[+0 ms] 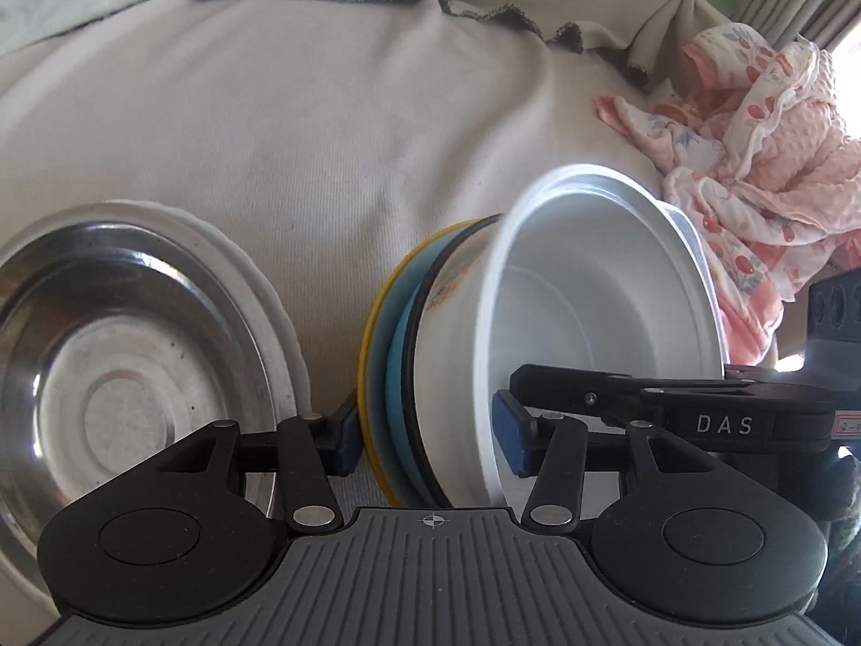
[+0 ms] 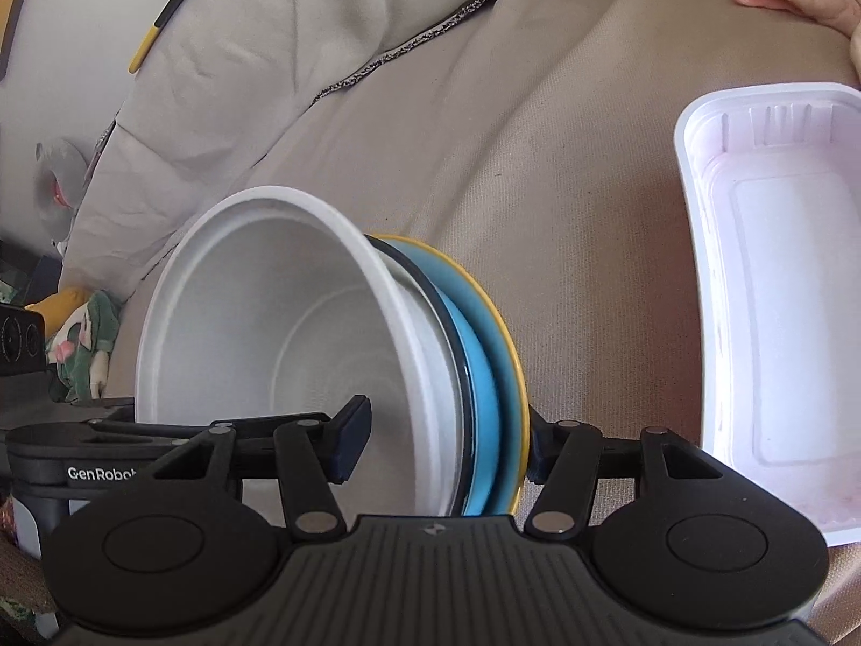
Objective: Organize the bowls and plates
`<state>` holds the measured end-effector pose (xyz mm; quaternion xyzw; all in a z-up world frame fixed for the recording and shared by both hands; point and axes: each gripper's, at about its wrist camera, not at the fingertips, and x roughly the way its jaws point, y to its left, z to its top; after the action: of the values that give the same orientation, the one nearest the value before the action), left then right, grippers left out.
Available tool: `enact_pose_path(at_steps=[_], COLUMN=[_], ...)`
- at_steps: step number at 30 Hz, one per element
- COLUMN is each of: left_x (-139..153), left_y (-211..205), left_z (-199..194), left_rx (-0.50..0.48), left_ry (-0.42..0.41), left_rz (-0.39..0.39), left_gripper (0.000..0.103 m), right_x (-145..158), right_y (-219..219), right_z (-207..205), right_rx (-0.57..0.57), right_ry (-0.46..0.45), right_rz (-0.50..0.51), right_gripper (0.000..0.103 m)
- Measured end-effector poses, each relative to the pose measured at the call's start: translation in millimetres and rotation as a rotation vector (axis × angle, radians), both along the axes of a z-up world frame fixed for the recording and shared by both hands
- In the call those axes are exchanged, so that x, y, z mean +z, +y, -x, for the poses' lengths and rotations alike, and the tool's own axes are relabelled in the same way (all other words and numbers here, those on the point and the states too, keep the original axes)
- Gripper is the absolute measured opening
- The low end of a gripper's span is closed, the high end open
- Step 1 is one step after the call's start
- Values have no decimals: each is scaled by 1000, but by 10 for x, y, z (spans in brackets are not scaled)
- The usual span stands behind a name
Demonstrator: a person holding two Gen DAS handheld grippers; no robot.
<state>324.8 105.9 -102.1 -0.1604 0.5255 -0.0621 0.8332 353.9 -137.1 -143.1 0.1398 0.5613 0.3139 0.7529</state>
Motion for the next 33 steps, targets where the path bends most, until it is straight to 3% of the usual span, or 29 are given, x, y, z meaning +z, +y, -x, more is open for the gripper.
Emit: enact_pose_path(at_steps=[3, 6, 33], left_x=[-8, -17, 20], left_y=[-73, -118, -127], left_z=[37, 52, -15], left_rx=[-16, -24, -4], left_ry=[-19, -36, 18], left_rz=[-56, -85, -52], left_gripper=[53, 54, 55], right_x=[-2, -63, -123], right_y=[39, 8, 0], right_z=[46, 49, -3], right_rx=[16, 3, 37], right_ry=[-33, -1, 69], right_rz=[32, -9, -39], right_gripper=[57, 57, 55])
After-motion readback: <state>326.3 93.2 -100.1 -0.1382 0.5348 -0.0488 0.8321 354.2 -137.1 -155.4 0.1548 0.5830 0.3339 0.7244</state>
